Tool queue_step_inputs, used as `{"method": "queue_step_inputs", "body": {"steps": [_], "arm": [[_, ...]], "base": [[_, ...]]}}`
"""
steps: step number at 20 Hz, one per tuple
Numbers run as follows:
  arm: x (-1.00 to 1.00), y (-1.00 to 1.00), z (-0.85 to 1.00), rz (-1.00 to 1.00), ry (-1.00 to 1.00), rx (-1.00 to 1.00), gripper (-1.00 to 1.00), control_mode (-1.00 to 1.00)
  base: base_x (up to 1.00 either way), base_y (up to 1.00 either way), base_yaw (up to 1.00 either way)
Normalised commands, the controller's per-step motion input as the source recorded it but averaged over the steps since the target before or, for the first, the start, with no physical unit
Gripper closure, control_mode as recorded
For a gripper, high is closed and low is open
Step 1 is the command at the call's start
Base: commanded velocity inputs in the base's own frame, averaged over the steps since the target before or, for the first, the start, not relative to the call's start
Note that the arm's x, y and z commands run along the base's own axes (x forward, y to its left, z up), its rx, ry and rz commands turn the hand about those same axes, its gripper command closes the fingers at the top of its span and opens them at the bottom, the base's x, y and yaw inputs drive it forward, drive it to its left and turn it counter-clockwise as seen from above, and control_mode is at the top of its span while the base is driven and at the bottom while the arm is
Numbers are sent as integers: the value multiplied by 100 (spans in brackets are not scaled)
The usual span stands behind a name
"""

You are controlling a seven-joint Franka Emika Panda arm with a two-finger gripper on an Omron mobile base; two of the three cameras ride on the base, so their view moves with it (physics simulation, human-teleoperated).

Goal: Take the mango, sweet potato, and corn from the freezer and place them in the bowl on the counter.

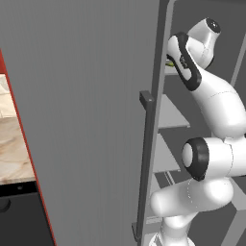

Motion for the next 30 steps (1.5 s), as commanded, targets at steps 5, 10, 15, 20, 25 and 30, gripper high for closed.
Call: {"method": "queue_step_inputs", "body": {"steps": [5, 10, 15, 20, 25, 30], "arm": [[39, 0, 0, 1, 0, 4, -100, -100], [43, 0, 0, 0, 0, 0, -100, -100], [36, 0, -2, 1, 0, 0, -100, -100], [20, 0, -9, 0, 0, 0, -100, -100], [2, 0, -8, 1, 2, 0, -100, -100], [0, 0, -14, 0, 3, 0, -100, -100]], "base": [[0, 0, 0], [0, 0, 0], [0, 0, 0], [0, 0, 0], [0, 0, 0], [0, 0, 0]]}}
